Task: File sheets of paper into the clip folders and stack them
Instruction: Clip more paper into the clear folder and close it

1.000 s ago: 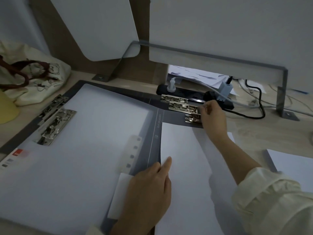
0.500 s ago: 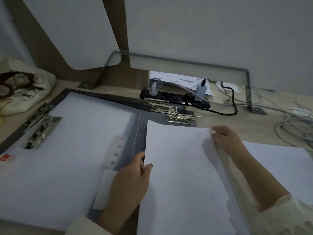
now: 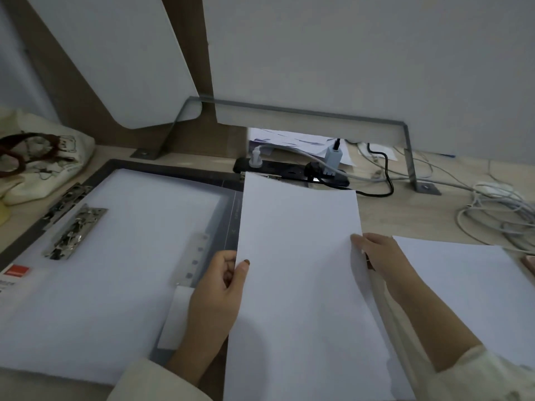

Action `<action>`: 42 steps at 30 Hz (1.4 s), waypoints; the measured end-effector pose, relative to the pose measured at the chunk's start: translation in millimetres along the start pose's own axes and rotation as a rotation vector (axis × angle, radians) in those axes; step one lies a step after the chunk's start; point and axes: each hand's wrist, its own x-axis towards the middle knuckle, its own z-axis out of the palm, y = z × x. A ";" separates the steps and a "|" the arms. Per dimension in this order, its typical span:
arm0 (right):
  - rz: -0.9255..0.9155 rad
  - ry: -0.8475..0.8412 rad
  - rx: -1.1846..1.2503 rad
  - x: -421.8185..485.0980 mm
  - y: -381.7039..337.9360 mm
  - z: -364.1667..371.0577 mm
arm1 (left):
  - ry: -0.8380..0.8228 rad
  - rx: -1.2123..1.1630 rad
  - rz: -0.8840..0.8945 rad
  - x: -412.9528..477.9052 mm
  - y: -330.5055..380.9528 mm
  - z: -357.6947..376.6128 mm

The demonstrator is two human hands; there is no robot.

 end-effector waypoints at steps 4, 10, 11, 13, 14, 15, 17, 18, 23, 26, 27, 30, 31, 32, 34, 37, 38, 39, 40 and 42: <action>0.074 0.024 0.028 1.4 7.0 3.2 | 0.019 0.191 0.139 -2.4 -5.0 3.4; 0.137 0.073 0.057 6.5 7.3 3.5 | 0.035 0.296 0.186 -0.8 -9.1 4.7; 0.135 0.088 0.042 7.1 7.0 4.0 | 0.033 0.307 0.189 -0.5 -9.2 4.9; 0.130 0.109 0.029 8.9 7.6 5.1 | 0.025 0.328 0.189 -0.6 -9.0 5.2; 0.131 0.117 0.024 9.3 8.2 5.4 | 0.019 0.343 0.189 -0.9 -8.6 5.0; 0.133 0.123 0.020 8.7 8.0 5.6 | 0.014 0.361 0.189 -1.1 -8.1 4.9; 0.127 0.127 0.015 6.1 6.3 5.7 | 0.009 0.384 0.191 -1.8 -7.0 4.8; 0.119 0.134 0.019 5.2 4.8 6.0 | 0.008 0.389 0.190 -1.8 -6.9 5.0; 0.142 0.168 0.059 0.6 -2.4 9.6 | 0.022 0.416 0.195 0.2 -8.8 6.8; 0.139 0.196 0.063 2.3 -3.4 15.0 | 0.057 0.458 0.212 2.6 -11.2 6.6; 0.136 0.203 0.057 2.7 -4.5 16.8 | 0.079 0.469 0.219 3.2 -12.5 6.9; 0.133 0.224 0.073 2.5 -8.3 20.6 | 0.146 0.529 0.276 3.6 -14.7 7.9; 0.127 0.233 0.081 2.4 -8.6 21.3 | 0.156 0.565 0.307 3.5 -16.0 7.9; 0.122 0.238 0.087 2.1 -8.8 21.6 | 0.157 0.604 0.339 3.4 -16.8 7.6; 0.114 0.242 0.085 1.3 -9.1 22.2 | 0.152 0.663 0.392 3.3 -18.7 6.7; 0.113 0.247 0.087 0.1 -9.6 23.5 | 0.117 0.697 0.434 2.1 -19.8 7.6; 0.116 0.247 0.090 -0.4 -9.8 23.8 | 0.100 0.708 0.451 1.5 -20.5 8.8; 0.118 0.247 0.095 -0.2 -9.8 24.1 | 0.084 0.717 0.464 1.2 -21.7 9.8; 0.117 0.241 0.098 -0.2 -10.1 24.3 | 0.073 0.721 0.474 0.7 -22.4 10.5; 0.116 0.223 0.102 0.0 -10.3 24.2 | 0.065 0.713 0.476 0.1 -23.2 10.7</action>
